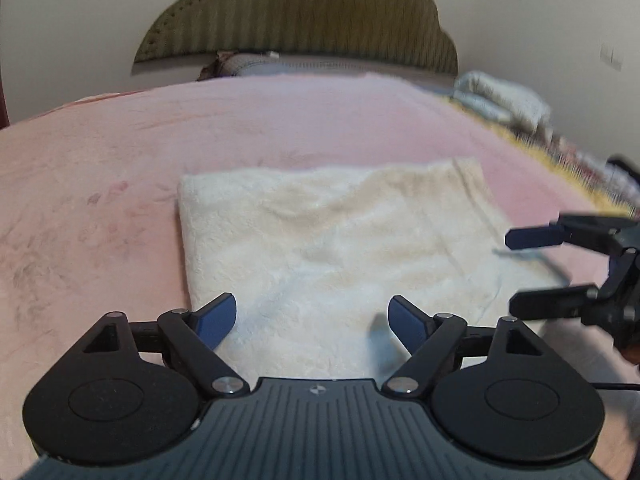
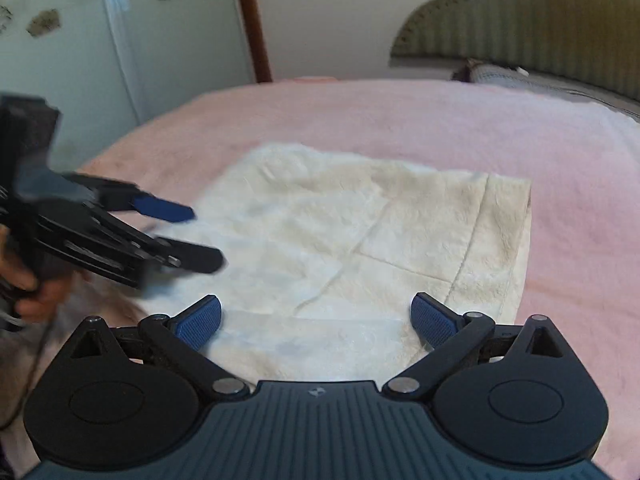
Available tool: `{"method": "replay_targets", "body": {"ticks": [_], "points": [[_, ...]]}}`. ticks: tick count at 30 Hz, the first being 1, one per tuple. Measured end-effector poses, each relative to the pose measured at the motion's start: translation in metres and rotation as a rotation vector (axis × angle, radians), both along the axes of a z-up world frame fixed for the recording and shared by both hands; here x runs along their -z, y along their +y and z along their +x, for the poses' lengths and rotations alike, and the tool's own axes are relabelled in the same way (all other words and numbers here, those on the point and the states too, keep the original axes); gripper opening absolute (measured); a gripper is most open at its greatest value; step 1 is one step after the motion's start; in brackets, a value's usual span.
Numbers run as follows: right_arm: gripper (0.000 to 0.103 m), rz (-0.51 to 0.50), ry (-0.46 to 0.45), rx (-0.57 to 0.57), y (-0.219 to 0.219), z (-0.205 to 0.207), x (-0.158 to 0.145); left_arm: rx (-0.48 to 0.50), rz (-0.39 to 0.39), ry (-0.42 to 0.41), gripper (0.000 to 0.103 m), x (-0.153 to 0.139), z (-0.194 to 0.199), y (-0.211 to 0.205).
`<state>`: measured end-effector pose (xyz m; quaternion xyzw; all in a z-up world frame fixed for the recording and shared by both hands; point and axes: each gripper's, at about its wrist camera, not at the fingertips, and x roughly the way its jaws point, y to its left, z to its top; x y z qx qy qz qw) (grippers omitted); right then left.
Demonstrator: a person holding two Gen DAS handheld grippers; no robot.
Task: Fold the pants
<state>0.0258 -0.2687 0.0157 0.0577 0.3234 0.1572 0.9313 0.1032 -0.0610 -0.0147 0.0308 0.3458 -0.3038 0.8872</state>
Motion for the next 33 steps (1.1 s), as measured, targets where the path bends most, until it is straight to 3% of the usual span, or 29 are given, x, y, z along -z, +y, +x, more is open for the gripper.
{"method": "replay_targets", "body": {"ticks": [3, 6, 8, 11, 14, 17, 21, 22, 23, 24, 25, 28, 31, 33], "points": [[0.102, 0.107, -0.024, 0.100, -0.034, 0.000, -0.003, -0.077, -0.115, 0.063, 0.096, -0.004, 0.018, 0.031], [0.102, 0.193, 0.077, 0.218, -0.082, 0.015, 0.013, -0.145, -0.209, 0.213, 0.096, 0.008, 0.045, 0.058], [0.102, 0.323, 0.127, 0.204, -0.105, 0.025, 0.030, -0.133, -0.284, 0.362, 0.096, 0.022, 0.066, 0.069], [0.103, 0.536, 0.157, 0.117, -0.122, 0.037, 0.049, -0.101, -0.404, 0.437, 0.101, 0.032, 0.085, 0.079], [0.103, 0.637, 0.175, 0.011, -0.123, 0.054, 0.055, -0.050, -0.492, 0.517, 0.101, 0.039, 0.103, 0.074], [0.103, 0.611, 0.193, -0.043, -0.111, 0.076, 0.056, -0.014, -0.530, 0.538, 0.101, 0.046, 0.114, 0.062], [0.103, 0.625, 0.195, -0.070, -0.108, 0.087, 0.053, 0.002, -0.477, 0.467, 0.100, 0.042, 0.113, 0.039], [0.099, 0.628, 0.191, -0.066, -0.108, 0.087, 0.054, 0.000, -0.465, 0.457, 0.099, 0.041, 0.112, 0.036], [0.093, 0.618, 0.188, -0.049, -0.108, 0.086, 0.055, 0.004, -0.453, 0.447, 0.096, 0.040, 0.110, 0.034], [0.071, 0.593, 0.193, -0.023, -0.106, 0.086, 0.056, 0.006, -0.430, 0.434, 0.088, 0.038, 0.107, 0.031], [0.047, 0.567, 0.201, 0.010, -0.105, 0.086, 0.057, -0.004, -0.391, 0.411, 0.069, 0.036, 0.103, 0.029], [0.034, 0.609, 0.191, 0.057, -0.109, 0.074, 0.065, -0.056, -0.293, 0.349, 0.033, 0.032, 0.094, 0.028], [0.026, 0.599, 0.158, 0.076, -0.101, 0.066, 0.061, -0.065, -0.322, 0.299, 0.018, 0.025, 0.086, 0.034], [0.023, 0.569, 0.126, 0.070, -0.092, 0.064, 0.049, -0.062, -0.312, 0.239, 0.015, 0.016, 0.078, 0.033]]}}
